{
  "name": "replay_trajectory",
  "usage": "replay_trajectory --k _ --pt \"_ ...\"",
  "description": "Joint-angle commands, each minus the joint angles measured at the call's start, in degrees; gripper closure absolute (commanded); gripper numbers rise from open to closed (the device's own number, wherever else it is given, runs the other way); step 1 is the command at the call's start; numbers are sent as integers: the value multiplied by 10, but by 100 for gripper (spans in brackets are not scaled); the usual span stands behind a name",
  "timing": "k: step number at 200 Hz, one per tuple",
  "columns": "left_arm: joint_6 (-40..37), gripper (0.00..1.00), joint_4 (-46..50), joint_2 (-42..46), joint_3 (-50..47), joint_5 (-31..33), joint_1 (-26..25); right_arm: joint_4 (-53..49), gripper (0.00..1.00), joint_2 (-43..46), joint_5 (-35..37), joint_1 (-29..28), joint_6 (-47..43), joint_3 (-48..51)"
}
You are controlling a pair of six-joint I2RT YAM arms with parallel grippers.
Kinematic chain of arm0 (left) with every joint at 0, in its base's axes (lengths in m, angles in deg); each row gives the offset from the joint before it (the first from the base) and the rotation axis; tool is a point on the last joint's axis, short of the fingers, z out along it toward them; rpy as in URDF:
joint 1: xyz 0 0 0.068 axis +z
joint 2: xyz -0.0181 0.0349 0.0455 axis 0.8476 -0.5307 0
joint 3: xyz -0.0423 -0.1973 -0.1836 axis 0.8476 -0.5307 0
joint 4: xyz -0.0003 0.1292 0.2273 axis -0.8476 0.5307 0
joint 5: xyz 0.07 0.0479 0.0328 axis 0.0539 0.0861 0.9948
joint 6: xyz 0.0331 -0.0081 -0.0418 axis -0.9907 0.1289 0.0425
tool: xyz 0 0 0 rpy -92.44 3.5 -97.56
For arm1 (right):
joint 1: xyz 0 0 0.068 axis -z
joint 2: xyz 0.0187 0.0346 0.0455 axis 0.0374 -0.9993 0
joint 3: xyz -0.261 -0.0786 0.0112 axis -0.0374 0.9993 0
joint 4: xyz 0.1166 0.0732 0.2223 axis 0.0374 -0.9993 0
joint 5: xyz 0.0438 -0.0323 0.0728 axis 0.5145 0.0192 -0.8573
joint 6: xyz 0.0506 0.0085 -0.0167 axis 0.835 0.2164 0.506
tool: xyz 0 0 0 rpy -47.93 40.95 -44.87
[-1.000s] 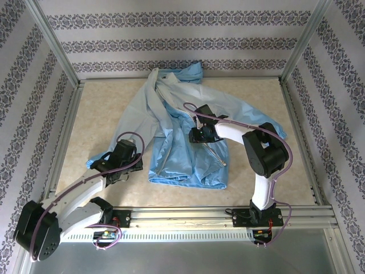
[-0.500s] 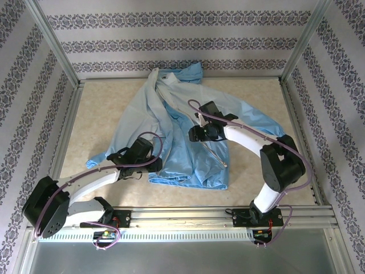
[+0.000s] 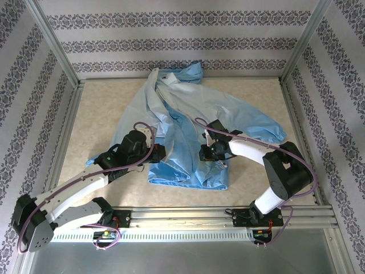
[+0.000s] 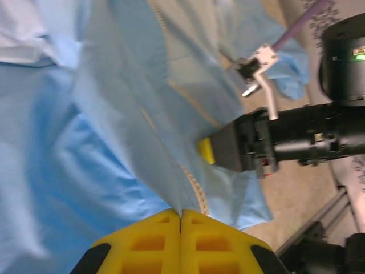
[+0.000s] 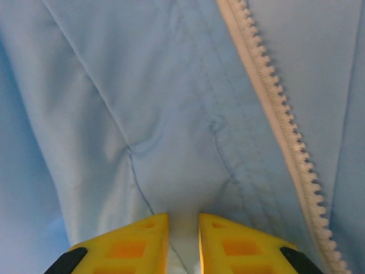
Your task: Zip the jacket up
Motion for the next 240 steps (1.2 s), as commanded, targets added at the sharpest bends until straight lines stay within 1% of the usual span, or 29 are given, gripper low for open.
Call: replay_trajectory --k 1,16,31,42,57,81,105,139,187,204,215,221,240 --pt "53 100 -133 -46 -30 -29 -23 30 74 49 -11 -7 28 12" --pt "81 100 -206 -81 -56 -37 -26 23 66 106 12 -7 35 19" --pt "114 100 -279 -109 -81 -46 -27 16 57 146 11 -7 44 21" --pt "128 100 -307 -122 -91 -46 -28 20 54 163 -6 -9 58 23" --pt "139 100 -319 -128 -101 -38 -28 34 53 169 -37 -18 93 28" --pt "153 100 -308 -115 -121 -14 -28 76 52 150 -64 -54 155 34" --pt "178 100 -304 -98 -144 -2 -28 142 50 119 -80 -84 211 40" --pt "229 100 -376 -87 -197 -6 -28 237 46 72 -102 -94 286 63" --pt "242 100 -423 -73 -218 -5 -27 274 36 17 -116 -131 321 39" --pt "238 100 -414 -72 -211 -12 -27 301 36 1 -119 -139 338 34" --pt "238 100 -410 -70 -209 -15 -27 329 40 -7 -127 -139 354 35" --pt "238 100 -408 -70 -209 -15 -27 345 45 -9 -130 -139 363 37" --pt "238 100 -399 -64 -213 -14 -27 368 66 -6 -128 -139 371 41"
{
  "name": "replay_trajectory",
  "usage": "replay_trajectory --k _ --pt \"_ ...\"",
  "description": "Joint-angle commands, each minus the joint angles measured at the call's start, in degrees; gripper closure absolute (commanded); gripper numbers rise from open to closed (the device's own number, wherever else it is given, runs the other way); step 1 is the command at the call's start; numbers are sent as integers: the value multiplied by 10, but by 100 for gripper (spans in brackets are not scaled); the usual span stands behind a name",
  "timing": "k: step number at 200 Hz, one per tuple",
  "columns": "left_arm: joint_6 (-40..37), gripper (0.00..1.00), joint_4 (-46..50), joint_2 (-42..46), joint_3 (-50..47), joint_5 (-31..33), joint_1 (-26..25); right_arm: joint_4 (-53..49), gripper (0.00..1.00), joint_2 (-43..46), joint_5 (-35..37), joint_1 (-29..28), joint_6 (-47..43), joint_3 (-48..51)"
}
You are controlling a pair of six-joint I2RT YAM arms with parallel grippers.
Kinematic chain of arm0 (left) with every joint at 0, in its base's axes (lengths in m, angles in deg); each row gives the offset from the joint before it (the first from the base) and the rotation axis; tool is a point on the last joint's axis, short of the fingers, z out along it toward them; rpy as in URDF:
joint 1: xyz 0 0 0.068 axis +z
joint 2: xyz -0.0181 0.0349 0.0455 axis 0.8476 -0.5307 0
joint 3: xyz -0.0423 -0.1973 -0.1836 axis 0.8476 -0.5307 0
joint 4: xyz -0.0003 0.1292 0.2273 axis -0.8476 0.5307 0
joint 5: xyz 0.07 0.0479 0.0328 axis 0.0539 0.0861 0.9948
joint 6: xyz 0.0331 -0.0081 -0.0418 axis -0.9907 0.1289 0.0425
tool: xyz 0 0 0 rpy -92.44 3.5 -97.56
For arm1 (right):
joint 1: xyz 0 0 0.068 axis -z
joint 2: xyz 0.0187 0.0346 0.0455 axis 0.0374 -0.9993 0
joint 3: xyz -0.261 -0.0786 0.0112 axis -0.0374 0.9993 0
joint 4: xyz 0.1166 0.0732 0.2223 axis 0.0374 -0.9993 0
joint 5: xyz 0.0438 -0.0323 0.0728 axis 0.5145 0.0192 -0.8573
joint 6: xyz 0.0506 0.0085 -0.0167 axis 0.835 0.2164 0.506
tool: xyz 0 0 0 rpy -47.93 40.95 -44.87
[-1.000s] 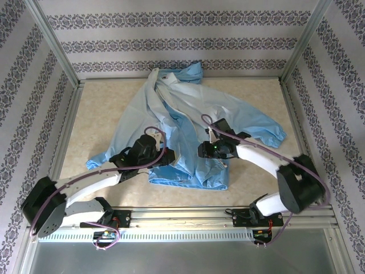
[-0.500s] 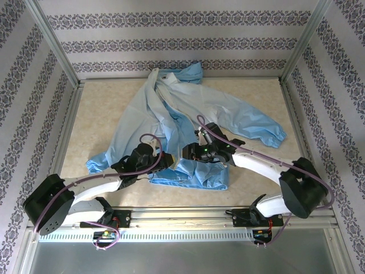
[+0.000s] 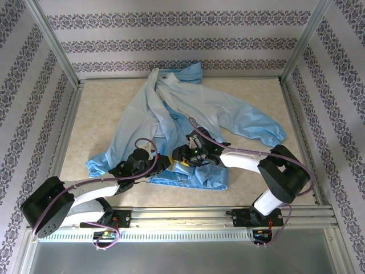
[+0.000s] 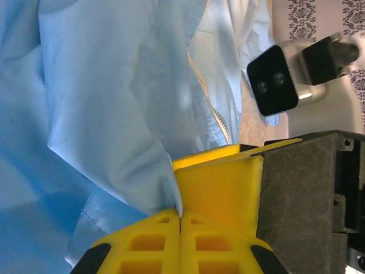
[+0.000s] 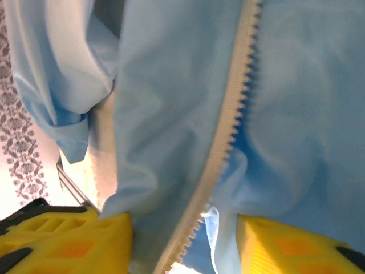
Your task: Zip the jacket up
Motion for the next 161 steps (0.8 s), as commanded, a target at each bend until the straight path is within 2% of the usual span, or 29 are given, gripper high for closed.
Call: replay_trajectory --k 1,16,36,58,67,90,100,135,152,161 --pt "6 100 -28 19 3 -10 -7 71 67 -5 -14 -8 31 -8" --pt "5 100 -16 28 -1 -7 -7 94 78 -1 -19 -7 34 -3" --pt "6 100 -4 39 -9 3 -7 116 88 0 -27 -7 44 2" --pt "6 100 3 48 -15 13 -7 116 92 6 -29 -6 44 2" --pt "4 100 9 50 -15 15 -7 107 88 10 -25 -6 39 2" --pt "3 100 11 50 -14 15 -7 85 62 21 -14 -7 33 3" --pt "3 100 13 50 -14 14 -7 79 55 26 -14 -6 32 3" --pt "2 100 22 54 -14 20 -6 44 51 39 -15 -13 30 0" --pt "0 100 28 57 -14 24 -7 24 53 50 -7 -22 26 2" --pt "-1 100 32 59 -14 27 -6 15 58 57 -5 -26 25 2"
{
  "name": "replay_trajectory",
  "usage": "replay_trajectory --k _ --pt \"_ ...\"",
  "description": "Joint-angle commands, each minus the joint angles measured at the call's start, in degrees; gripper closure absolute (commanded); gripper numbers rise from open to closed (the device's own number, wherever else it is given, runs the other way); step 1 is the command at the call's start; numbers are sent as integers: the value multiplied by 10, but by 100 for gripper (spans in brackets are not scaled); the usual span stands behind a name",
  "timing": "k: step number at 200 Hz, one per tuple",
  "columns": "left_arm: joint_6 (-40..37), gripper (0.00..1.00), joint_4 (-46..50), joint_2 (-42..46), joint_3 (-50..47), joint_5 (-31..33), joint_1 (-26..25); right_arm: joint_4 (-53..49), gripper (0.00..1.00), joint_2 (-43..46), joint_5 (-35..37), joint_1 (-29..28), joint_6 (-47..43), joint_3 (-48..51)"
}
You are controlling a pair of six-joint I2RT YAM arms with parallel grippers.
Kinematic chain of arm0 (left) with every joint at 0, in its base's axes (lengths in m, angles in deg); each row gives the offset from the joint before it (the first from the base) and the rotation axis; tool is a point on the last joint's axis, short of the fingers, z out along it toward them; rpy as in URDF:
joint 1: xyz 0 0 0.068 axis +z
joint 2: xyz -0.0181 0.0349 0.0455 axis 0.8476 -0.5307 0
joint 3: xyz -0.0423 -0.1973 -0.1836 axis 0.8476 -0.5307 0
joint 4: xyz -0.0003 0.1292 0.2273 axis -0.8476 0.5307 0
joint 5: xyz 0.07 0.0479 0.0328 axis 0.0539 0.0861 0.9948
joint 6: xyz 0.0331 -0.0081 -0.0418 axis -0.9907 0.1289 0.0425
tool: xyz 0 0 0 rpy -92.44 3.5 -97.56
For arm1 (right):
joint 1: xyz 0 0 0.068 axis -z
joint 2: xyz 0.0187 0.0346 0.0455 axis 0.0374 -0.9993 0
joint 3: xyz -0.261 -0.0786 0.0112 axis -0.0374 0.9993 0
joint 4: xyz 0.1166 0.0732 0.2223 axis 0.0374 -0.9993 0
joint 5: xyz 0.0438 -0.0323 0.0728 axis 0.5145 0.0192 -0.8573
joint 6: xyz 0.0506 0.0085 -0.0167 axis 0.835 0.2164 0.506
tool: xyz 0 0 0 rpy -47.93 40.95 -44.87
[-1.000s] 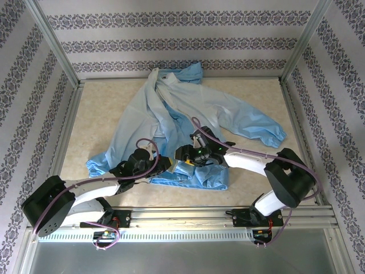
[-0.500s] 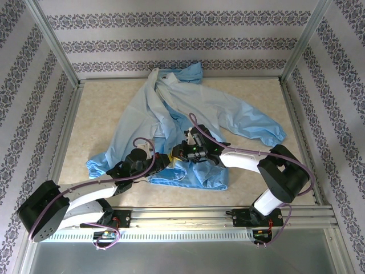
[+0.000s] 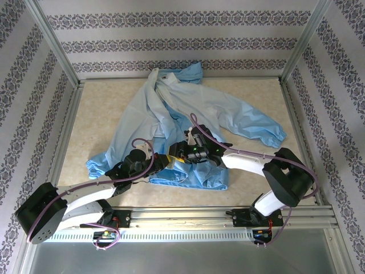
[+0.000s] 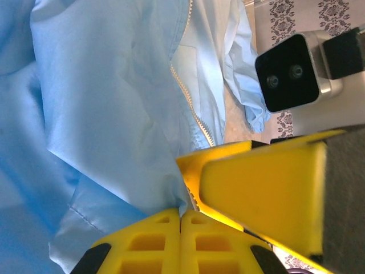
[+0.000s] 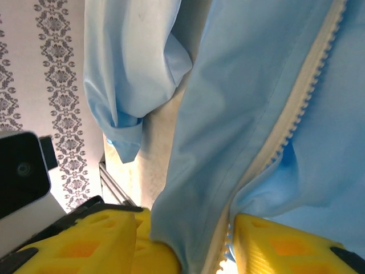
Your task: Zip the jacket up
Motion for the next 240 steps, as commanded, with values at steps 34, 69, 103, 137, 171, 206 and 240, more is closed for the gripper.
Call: replay_trajectory --k 34,69,103,137,171,206,240 --pt "-4 100 23 15 -8 12 -6 -49 79 46 18 -22 -16 3" --pt "-11 100 39 22 -4 7 -6 -98 99 58 35 -22 -56 -20" --pt "-33 93 75 44 11 -16 -2 -96 100 65 21 -19 -76 -30" --pt "-54 71 135 99 30 -28 12 -109 100 78 9 -12 -102 -44" --pt "-77 64 185 141 53 -76 42 -128 100 92 -2 2 -137 -55" --pt "-83 74 175 123 63 -156 64 -149 100 97 -22 13 -168 -69" --pt "-64 64 107 71 64 -206 63 -154 100 95 -35 20 -173 -75"
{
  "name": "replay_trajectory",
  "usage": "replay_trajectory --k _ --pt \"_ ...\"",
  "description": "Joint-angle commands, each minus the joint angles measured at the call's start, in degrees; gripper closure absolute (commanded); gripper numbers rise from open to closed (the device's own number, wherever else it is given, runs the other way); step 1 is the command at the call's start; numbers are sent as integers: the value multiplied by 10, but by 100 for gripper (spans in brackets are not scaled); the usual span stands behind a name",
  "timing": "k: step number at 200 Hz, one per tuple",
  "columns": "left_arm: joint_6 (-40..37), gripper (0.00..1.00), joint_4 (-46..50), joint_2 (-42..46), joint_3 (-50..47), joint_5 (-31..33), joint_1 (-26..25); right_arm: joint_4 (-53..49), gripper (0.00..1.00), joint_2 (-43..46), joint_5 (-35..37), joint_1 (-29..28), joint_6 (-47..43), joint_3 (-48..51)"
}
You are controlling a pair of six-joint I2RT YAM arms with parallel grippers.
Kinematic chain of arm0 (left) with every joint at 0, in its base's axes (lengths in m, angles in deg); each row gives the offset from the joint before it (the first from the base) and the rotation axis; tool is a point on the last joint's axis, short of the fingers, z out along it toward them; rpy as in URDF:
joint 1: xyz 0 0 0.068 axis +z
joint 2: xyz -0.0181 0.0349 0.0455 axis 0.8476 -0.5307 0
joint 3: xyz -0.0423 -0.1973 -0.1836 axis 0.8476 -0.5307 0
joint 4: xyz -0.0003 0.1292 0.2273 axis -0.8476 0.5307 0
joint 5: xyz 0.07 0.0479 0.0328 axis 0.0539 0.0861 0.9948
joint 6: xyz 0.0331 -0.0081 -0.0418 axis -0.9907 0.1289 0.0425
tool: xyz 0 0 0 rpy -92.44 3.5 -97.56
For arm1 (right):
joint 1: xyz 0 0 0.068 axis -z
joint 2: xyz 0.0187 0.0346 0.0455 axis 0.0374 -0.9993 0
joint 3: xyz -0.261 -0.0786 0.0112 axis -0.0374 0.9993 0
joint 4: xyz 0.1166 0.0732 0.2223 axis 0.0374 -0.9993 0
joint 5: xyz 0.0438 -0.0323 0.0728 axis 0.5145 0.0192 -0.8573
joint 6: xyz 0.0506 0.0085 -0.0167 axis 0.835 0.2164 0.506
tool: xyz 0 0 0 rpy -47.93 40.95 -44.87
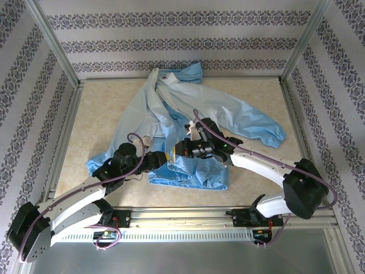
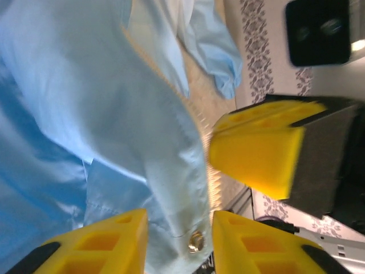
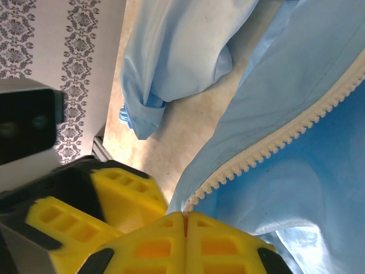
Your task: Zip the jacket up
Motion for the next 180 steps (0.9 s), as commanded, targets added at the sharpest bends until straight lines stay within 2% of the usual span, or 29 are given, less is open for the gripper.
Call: replay_trajectory --k 1,35,91,101,119,124,141,153,180 --pt "2 64 -48 -30 12 -63 6 -12 100 11 -22 7 -22 -18" --pt "14 68 -103 -67 13 -87 6 -13 100 7 -29 10 -23 -19" --pt "30 68 -169 -85 -1 -93 6 -15 100 -2 -36 16 -23 -21" --pt "29 75 -169 -87 -2 -93 7 -15 100 -3 -36 17 -23 -21" --pt "26 100 -168 -89 -2 -91 7 -20 100 -1 -36 20 -26 -22" --pt "25 100 -167 -90 -3 -89 6 -25 100 0 -35 23 -27 -23" --pt "20 100 -156 -91 -5 -79 6 -68 77 12 -28 40 -52 -28" --pt "18 100 -148 -88 -7 -70 6 -126 65 28 -4 60 -83 -31" --pt "4 100 -98 -73 -9 -38 7 -306 53 47 92 123 -182 -37"
